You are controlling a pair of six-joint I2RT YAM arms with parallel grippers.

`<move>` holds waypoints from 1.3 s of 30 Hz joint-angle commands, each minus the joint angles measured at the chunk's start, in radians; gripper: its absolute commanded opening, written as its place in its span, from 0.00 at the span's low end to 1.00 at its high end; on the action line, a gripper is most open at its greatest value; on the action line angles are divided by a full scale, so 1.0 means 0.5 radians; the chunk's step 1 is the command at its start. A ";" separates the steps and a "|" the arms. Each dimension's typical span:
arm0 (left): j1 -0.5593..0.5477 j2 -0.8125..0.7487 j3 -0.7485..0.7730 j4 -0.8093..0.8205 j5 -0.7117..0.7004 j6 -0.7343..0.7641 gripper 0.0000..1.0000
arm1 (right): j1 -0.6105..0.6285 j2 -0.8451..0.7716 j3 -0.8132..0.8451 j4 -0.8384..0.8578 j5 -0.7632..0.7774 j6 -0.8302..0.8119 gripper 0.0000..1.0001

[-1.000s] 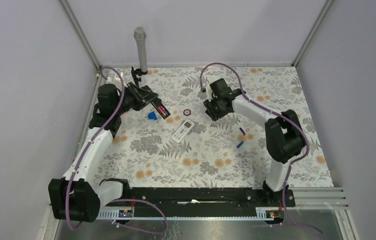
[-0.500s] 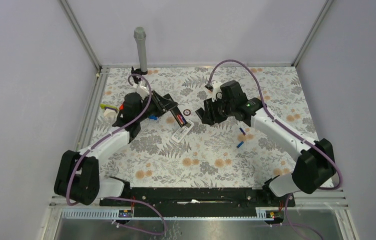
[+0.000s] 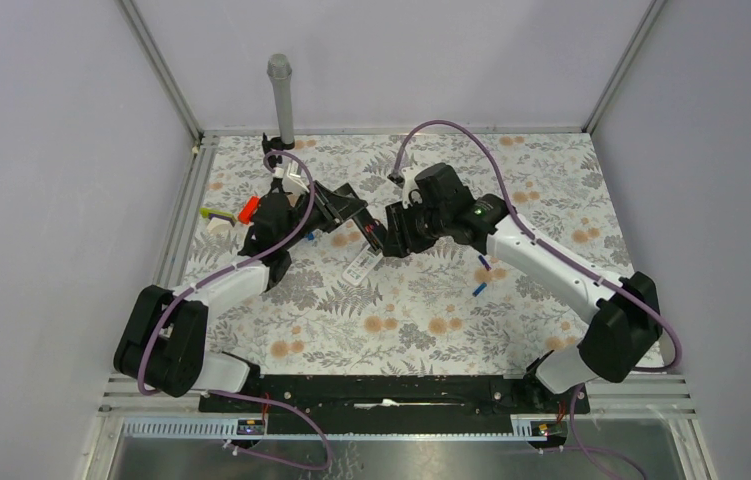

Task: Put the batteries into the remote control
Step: Load the battery cover into the remote control.

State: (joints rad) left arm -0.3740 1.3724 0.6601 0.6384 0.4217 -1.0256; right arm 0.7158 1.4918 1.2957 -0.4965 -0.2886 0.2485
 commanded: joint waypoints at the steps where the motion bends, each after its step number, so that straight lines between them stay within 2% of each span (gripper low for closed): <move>1: -0.018 -0.007 -0.004 0.193 -0.036 -0.046 0.00 | 0.031 0.051 0.106 -0.016 0.086 0.022 0.39; 14: -0.031 -0.005 0.083 -0.033 -0.049 -0.069 0.00 | 0.053 0.135 0.154 0.024 0.141 -0.015 0.40; 39: -0.030 0.007 0.126 -0.071 -0.001 -0.149 0.00 | 0.073 0.294 0.233 0.032 0.139 -0.024 0.41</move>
State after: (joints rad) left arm -0.3847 1.3788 0.6727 0.5655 0.4129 -1.0729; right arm 0.7433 1.6222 1.3678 -0.4927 -0.2420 0.2401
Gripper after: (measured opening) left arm 0.192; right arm 0.457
